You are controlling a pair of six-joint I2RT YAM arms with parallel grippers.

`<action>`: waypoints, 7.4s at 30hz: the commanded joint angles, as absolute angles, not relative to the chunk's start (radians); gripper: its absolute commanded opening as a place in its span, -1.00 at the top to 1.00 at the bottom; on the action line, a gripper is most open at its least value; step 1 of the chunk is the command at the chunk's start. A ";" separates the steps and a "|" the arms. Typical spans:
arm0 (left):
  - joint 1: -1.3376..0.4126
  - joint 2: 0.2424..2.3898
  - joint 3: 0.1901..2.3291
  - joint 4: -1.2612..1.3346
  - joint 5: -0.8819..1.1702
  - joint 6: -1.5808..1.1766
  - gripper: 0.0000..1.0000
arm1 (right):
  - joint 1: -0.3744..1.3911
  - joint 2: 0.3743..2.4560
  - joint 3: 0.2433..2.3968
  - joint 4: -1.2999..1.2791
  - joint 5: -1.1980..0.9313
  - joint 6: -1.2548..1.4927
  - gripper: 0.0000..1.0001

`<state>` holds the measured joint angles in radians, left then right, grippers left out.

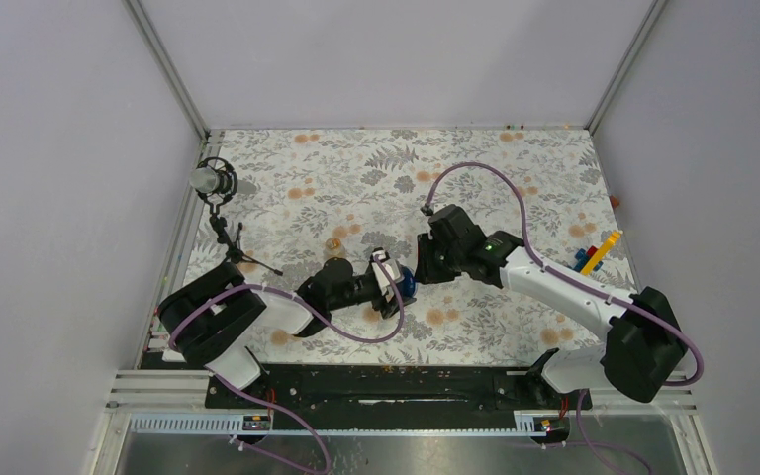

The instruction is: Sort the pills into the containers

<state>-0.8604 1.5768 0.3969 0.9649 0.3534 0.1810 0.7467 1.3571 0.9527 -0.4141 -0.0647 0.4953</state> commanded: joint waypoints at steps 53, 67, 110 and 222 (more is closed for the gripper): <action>-0.876 1.273 0.680 0.546 -0.171 -0.190 -0.97 | 0.748 1.328 1.077 -0.425 0.334 0.228 1.00; -0.752 1.310 0.906 0.158 -0.054 -0.703 -0.92 | 0.747 1.250 1.026 -0.236 0.332 0.203 1.00; -0.690 1.432 0.798 0.200 0.008 -0.800 0.01 | 0.746 1.307 1.134 -0.293 0.272 0.229 1.00; -0.607 1.053 0.780 -0.063 -0.083 -0.540 -0.96 | 0.393 1.437 1.020 -0.731 0.287 0.467 -0.36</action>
